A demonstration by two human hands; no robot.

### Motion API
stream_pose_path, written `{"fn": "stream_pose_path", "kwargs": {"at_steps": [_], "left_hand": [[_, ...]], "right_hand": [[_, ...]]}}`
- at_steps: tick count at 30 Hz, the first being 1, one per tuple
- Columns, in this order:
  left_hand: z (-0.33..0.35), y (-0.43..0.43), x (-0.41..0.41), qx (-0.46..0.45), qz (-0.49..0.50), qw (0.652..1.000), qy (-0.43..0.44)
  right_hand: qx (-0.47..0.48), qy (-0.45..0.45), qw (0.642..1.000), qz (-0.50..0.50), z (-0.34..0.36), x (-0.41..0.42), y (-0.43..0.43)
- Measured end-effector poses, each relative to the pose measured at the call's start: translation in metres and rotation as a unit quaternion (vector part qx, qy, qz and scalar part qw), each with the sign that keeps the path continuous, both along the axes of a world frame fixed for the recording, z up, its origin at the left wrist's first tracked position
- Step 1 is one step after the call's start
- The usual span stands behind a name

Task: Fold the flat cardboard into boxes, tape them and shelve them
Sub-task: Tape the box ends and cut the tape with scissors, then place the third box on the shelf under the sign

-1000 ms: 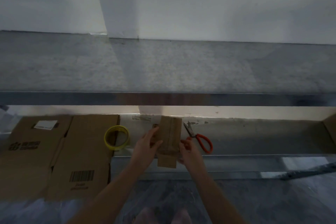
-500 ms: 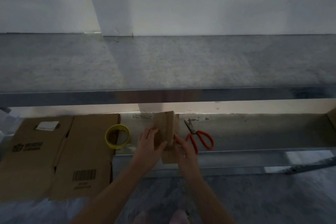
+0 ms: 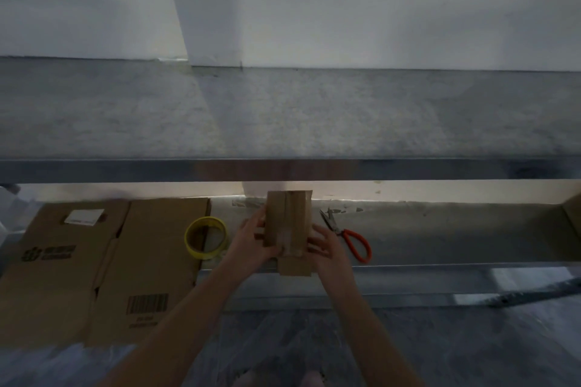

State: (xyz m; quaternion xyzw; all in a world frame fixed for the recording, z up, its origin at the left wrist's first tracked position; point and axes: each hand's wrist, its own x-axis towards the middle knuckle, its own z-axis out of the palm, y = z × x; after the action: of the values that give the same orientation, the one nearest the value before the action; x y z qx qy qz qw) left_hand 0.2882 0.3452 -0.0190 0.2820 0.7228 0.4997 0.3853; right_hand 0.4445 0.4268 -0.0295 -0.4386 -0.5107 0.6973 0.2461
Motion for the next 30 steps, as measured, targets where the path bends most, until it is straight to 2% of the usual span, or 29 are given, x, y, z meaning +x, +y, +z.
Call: {"fn": "stream_pose_path", "kwargs": {"at_steps": [2,4,8,19,22,26,28,30], "left_hand": [[0.009,0.000,0.004,0.039,0.009,0.998,-0.051],[0.017,-0.003,0.008,0.038,-0.007,0.998,-0.042],[0.023,-0.011,0.011,0.059,-0.035,0.996,-0.062],[0.039,-0.011,0.019,0.105,0.040,0.993,0.030],[0.039,-0.015,0.025,0.134,0.022,0.991,-0.020],[0.018,-0.021,0.031,0.107,-0.012,0.994,0.016],[0.002,-0.028,0.036,0.089,-0.024,0.996,0.006],[-0.019,-0.037,0.039,0.075,-0.034,0.996,0.017]], "right_hand": [[0.065,0.001,0.997,0.036,0.009,0.003,0.003],[0.105,-0.002,0.992,0.067,0.012,0.006,0.004],[0.080,0.004,0.993,0.081,0.018,0.014,0.003],[0.144,-0.017,0.989,0.040,0.036,0.015,-0.013],[0.137,-0.005,0.990,0.020,0.030,0.014,-0.015],[0.122,0.032,0.991,0.045,0.015,0.021,-0.011],[0.121,0.006,0.992,0.047,0.002,0.025,-0.011],[0.137,-0.064,0.986,0.064,-0.017,0.028,-0.015]]}}
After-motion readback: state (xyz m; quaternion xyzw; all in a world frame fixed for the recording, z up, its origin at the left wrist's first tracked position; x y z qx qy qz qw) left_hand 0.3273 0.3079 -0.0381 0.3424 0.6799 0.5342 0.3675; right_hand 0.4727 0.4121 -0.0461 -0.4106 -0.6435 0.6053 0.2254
